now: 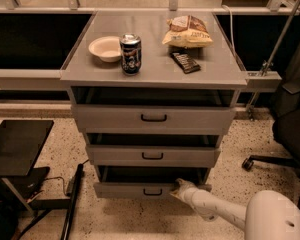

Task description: Open bottom drawer

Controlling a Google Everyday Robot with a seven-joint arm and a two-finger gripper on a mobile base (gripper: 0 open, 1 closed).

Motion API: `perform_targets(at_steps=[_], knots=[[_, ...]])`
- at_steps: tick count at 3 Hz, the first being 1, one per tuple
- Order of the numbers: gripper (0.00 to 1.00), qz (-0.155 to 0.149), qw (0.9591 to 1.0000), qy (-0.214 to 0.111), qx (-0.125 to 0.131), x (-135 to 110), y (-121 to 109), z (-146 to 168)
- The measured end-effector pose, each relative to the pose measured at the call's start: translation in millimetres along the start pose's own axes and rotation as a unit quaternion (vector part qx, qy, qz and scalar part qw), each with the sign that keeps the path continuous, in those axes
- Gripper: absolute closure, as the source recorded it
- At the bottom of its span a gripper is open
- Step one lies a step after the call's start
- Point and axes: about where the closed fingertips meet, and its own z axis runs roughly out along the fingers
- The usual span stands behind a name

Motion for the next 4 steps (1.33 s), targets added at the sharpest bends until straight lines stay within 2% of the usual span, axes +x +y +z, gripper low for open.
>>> perform_targets(at_steps=[1, 2, 3, 4], knots=[[1.00, 0.011, 0.9999, -0.007, 0.004, 9.3, 15.8, -9.3], [1.00, 0.011, 0.9999, -0.007, 0.004, 5.6, 13.1, -14.0], [1.00, 0.008, 0.9999, -0.008, 0.002, 5.9, 24.1, -18.9], [1.00, 0.008, 0.9999, -0.008, 0.002, 4.1, 22.5, -20.9]])
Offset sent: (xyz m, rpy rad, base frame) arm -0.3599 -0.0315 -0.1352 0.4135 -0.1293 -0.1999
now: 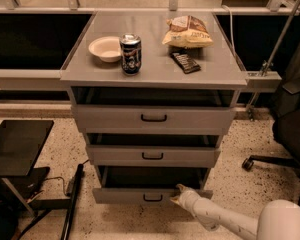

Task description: Open bottom drawer

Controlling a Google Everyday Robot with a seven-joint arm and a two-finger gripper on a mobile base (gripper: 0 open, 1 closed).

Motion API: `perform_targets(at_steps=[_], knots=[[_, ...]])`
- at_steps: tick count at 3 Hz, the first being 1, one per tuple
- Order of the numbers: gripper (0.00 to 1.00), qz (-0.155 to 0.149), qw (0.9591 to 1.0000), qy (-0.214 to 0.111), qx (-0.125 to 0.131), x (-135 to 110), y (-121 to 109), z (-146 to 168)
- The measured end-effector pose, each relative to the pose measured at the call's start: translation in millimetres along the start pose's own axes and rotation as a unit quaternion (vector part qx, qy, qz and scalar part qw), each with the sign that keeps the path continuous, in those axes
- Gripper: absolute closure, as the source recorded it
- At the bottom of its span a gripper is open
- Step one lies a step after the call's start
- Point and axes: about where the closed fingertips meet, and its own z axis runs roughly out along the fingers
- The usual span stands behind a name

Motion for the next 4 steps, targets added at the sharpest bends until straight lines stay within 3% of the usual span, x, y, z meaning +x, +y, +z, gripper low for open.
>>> perform_targets(at_steps=[1, 4], knots=[[1.00, 0.009, 0.9999, -0.006, 0.003, 7.9, 12.3, -7.8], [1.00, 0.007, 0.9999, -0.010, -0.002, 1.3, 21.5, -17.7]])
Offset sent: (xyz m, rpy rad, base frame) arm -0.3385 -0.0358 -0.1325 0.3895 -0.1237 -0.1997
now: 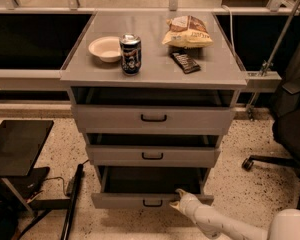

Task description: Open bottom drawer

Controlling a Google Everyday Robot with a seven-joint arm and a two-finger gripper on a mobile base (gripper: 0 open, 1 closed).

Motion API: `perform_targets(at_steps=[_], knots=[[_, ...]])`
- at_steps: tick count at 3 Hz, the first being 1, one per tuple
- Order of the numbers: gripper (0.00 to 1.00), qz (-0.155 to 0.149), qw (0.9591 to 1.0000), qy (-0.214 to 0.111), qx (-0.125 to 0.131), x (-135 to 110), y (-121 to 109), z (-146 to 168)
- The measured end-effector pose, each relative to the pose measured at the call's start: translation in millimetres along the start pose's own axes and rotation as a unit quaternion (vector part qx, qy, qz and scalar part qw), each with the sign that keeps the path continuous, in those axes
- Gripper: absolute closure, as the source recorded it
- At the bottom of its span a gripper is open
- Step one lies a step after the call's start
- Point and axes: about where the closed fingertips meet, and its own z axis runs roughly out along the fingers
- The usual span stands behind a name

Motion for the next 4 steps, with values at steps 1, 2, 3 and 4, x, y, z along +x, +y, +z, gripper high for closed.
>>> perform_targets(at_steps=[1, 2, 3, 4], knots=[[1.00, 0.005, 1.0000, -0.003, 0.002, 3.3, 5.4, -4.9], [1.00, 0.005, 1.0000, -0.003, 0.002, 1.9, 4.3, -6.5], [1.00, 0.012, 0.9999, -0.008, 0.005, 7.9, 13.4, -13.3], [1.00, 0.012, 0.9999, -0.008, 0.005, 5.3, 11.4, -16.0]])
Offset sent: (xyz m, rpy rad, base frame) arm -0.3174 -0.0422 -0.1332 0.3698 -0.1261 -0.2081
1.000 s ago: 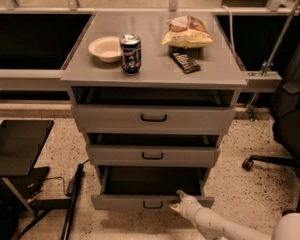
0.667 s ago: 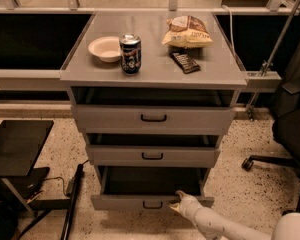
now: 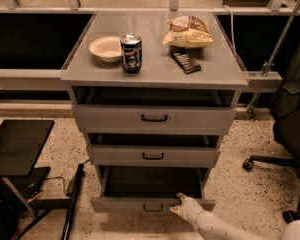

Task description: Open bottom drawer

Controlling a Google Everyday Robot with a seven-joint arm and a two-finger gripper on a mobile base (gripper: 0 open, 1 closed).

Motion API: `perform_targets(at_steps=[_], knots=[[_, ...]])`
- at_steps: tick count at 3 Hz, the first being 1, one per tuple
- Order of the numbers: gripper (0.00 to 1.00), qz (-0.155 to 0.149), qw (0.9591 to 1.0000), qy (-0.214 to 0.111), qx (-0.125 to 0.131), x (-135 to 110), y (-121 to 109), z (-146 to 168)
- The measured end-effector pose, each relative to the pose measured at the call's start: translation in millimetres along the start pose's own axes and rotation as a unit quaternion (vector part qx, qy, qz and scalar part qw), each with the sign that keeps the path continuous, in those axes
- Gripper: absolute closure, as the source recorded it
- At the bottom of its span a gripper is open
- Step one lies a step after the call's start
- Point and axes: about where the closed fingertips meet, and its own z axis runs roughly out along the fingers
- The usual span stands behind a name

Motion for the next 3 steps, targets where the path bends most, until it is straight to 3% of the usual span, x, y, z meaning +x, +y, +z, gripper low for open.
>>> perform_targets(at_steps=[1, 2, 3], knots=[[1.00, 0.010, 0.9999, -0.006, 0.005, 8.4, 11.4, -7.8], [1.00, 0.010, 0.9999, -0.007, 0.005, 4.2, 9.0, -11.9], [1.00, 0.006, 0.9997, -0.022, -0.009, -2.6, 29.2, -16.2]])
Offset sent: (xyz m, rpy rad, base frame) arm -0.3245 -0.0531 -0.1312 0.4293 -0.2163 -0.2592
